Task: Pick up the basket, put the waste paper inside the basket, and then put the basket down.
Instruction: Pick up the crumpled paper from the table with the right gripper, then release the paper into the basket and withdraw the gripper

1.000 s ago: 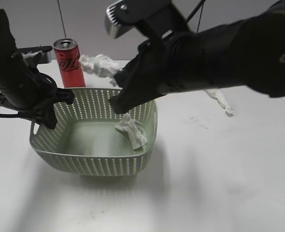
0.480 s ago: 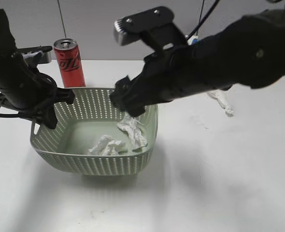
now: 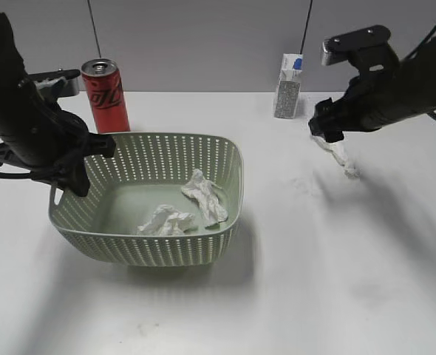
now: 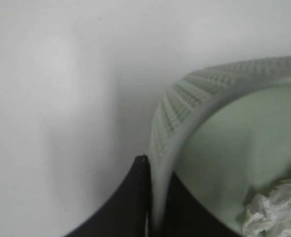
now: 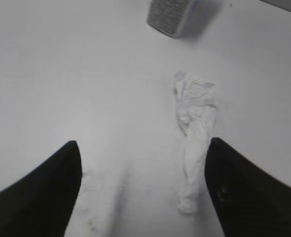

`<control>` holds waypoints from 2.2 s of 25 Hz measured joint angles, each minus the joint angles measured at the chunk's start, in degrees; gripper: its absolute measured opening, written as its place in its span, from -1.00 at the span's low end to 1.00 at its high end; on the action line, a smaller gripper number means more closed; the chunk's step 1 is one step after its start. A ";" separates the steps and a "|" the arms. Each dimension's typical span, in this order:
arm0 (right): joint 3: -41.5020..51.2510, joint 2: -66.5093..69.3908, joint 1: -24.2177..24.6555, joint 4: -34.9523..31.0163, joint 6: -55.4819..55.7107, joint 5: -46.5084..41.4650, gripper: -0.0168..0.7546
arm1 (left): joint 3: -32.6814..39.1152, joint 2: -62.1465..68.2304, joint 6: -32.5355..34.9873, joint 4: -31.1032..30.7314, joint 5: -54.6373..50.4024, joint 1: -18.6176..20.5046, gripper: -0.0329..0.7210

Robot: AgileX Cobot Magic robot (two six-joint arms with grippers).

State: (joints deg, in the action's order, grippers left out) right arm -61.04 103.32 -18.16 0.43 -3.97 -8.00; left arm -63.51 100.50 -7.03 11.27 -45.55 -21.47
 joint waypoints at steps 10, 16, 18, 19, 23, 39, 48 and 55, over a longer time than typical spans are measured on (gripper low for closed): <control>0.00 14.79 5.76 0.41 0.23 14.28 0.54 | 0.00 0.00 0.00 0.10 0.00 0.00 -0.91; -0.13 17.32 5.76 0.21 0.43 15.36 0.47 | 0.00 0.00 0.00 0.15 0.00 0.00 -0.91; -0.13 17.32 5.76 0.18 0.43 14.94 0.32 | 0.00 0.00 0.00 0.15 0.00 0.00 -0.91; -0.13 17.32 5.76 0.15 0.43 14.50 0.20 | 0.00 0.00 0.00 0.15 0.00 0.00 -0.91; -0.78 17.06 5.76 -0.43 0.53 10.21 -0.57 | 0.00 0.00 0.00 0.15 0.00 0.00 -0.91; -0.18 -10.52 -7.29 -2.91 0.59 -3.08 -0.97 | 0.00 0.00 0.00 0.21 0.21 0.00 -0.91; -0.18 -10.04 -26.06 -3.96 0.59 -1.31 -0.91 | 0.00 0.00 0.00 0.21 0.38 0.00 -0.91; -0.05 -5.16 -27.13 -10.28 0.59 -1.47 0.37 | 0.00 0.00 0.00 0.21 0.38 0.00 -0.91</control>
State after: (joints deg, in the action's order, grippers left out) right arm -61.09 98.16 -45.29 -9.85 -3.38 -9.46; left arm -63.51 100.50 -7.03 11.48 -45.16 -21.47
